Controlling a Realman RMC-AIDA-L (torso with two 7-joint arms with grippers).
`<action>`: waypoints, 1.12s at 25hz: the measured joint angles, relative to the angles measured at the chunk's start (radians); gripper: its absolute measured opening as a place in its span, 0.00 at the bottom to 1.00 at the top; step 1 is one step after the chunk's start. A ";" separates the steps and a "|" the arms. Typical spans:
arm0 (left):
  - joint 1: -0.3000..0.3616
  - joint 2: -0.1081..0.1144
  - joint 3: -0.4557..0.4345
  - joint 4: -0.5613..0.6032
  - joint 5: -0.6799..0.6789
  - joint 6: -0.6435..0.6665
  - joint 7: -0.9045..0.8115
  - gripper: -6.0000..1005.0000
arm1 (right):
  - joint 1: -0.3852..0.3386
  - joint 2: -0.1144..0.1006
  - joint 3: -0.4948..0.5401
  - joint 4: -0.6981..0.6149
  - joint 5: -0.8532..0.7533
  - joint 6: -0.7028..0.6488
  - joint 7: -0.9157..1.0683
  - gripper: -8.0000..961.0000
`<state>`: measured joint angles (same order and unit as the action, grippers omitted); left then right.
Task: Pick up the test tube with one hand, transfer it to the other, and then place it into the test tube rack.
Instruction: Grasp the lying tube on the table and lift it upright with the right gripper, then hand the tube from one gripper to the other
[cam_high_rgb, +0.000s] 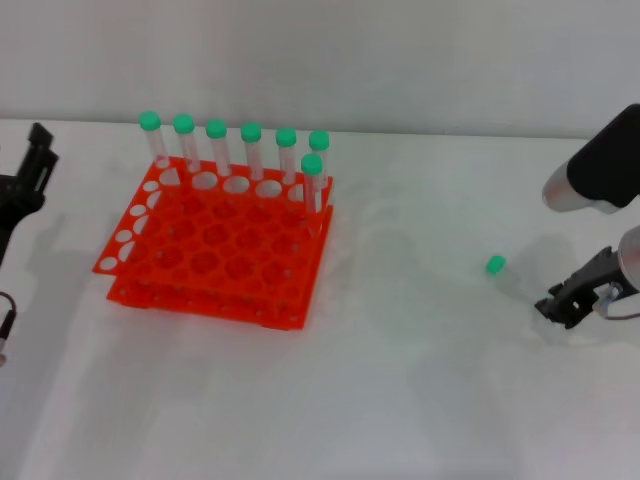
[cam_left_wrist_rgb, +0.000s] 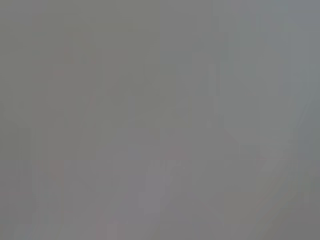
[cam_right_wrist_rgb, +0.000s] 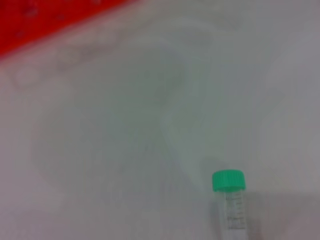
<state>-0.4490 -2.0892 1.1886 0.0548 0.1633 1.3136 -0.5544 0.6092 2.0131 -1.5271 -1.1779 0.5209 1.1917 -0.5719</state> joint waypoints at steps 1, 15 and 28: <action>0.000 0.002 0.000 0.002 0.027 0.000 -0.014 0.66 | -0.005 -0.001 0.003 -0.011 0.001 -0.005 0.000 0.21; -0.035 0.033 0.000 0.142 0.507 -0.033 -0.330 0.65 | -0.127 0.000 0.092 -0.178 0.248 -0.210 -0.201 0.21; -0.200 0.031 0.000 0.194 0.883 -0.039 -0.632 0.64 | -0.242 0.002 0.072 -0.147 0.671 -0.372 -0.650 0.21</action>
<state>-0.6488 -2.0582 1.1888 0.2487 1.0461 1.2744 -1.1862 0.3669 2.0150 -1.4554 -1.3248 1.1915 0.8197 -1.2222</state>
